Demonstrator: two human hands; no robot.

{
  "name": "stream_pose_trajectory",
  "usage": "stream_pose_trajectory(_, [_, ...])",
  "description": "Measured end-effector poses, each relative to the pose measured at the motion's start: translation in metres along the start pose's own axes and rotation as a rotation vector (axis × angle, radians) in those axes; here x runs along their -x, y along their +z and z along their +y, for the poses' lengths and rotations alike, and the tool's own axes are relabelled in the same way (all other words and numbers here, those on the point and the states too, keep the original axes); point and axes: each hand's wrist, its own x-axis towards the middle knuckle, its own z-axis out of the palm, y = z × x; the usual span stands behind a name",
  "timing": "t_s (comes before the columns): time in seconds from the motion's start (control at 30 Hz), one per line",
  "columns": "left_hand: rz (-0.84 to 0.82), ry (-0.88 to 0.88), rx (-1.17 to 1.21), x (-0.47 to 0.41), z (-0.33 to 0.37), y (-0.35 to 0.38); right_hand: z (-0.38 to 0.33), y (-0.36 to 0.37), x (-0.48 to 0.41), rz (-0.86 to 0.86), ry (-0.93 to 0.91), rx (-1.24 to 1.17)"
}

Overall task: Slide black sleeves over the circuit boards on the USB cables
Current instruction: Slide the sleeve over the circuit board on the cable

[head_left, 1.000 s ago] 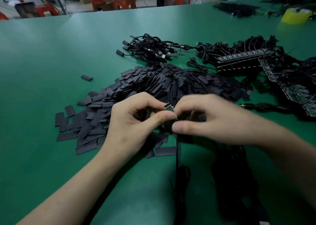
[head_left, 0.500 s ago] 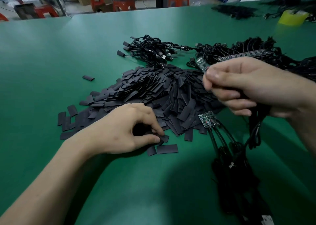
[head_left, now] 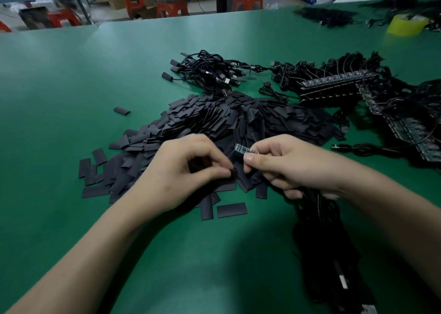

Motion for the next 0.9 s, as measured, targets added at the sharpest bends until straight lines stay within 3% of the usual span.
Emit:
stream_pose_trajectory(0.1, [0.235,0.078,-0.085,0.0,0.005,0.012,0.002,0.002,0.001,-0.052,0.042,-0.215])
stream_pose_trajectory(0.3, [0.304,0.258,-0.235,0.002,0.009,0.021,0.004,0.002,0.001,-0.066,0.007,-0.351])
stream_pose_trajectory(0.5, [0.306,0.079,-0.08,0.003,0.008,0.02,0.006,0.003,0.001,0.009,-0.107,-0.221])
stream_pose_trajectory(0.7, [0.273,0.053,-0.07,0.003,0.007,0.02,0.006,0.003,0.002,0.023,-0.143,-0.158])
stream_pose_trajectory(0.9, [0.408,0.027,-0.028,0.003,0.003,0.012,0.0,-0.009,0.004,0.066,-0.185,-0.171])
